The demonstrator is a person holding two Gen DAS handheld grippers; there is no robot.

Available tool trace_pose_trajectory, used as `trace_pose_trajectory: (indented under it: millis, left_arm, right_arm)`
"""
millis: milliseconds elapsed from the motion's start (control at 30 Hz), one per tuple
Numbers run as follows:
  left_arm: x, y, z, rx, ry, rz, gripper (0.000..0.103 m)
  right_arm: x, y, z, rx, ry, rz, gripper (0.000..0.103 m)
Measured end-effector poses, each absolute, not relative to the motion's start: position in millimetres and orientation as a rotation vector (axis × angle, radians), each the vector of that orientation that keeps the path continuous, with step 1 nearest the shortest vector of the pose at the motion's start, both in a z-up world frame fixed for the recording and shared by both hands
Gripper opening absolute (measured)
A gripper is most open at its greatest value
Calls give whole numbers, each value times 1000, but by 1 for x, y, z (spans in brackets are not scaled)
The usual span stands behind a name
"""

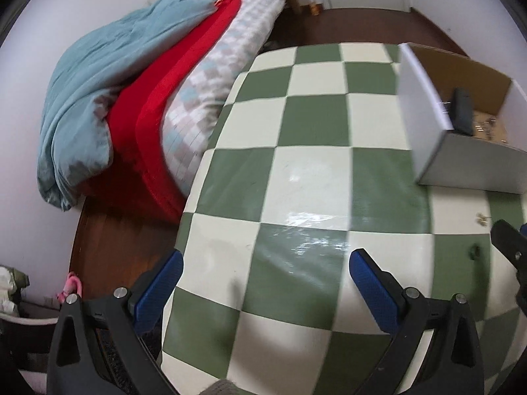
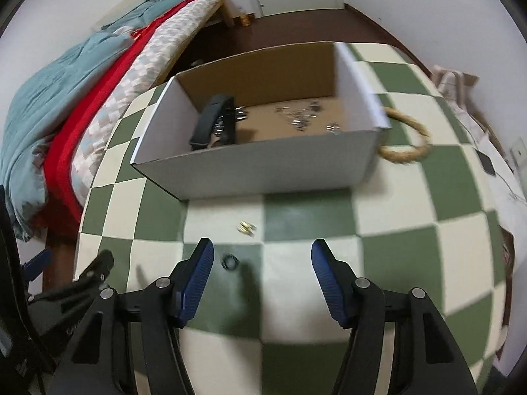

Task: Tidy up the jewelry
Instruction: 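Grasp the second black ring with the left tool while the right tool grasps the small gold earring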

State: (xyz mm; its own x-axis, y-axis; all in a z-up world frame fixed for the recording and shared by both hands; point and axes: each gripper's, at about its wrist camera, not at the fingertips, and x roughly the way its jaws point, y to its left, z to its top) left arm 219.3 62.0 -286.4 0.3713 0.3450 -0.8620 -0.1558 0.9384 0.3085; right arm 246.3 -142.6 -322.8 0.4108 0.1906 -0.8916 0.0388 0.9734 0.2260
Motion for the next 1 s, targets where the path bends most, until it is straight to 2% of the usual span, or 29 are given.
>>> trace_pose_trajectory:
  millis: [100,167,200,233,267,533,867,900,967,1000]
  left_arm:
    - [223,69,-290,178,1153,336,103]
    - [224,72,-290,182,1150,343,103]
    - [225,74,-291,180,1151,343,103]
    - [226,75,-291,179,1151,346,103]
    - [226,75,-290,177,1152,346,103]
    - [222,46,-281,145,1145,259,103]
    - [219,-44,-290,120,1178,-28,101]
    - [219,-50,-292,122,1183,-45,97]
    - [220,-58,-297,133,1201,-64,68]
    - [221,-61,-300,134,1214,-73,61]
  right_arm:
    - [260,-124,-336,168,1160,111,62]
    - [265,-113,-342,117,1162,105,52]
    - [266,-108,-342,84,1151,102,38]
    - [266,-102,-342,35,1141,84,19]
    - [266,-100,-342,10,1135,71,14]
    - [249,-138,-331,101,1114,33,13]
    - [209,-207,-318,173,1115,-92,13]
    - [207,-210,-320,176,1118,-98,13]
    - [202,-217,-322,181,1127,-110,13]
    - [199,-220,-323,179,1127,-114,13]
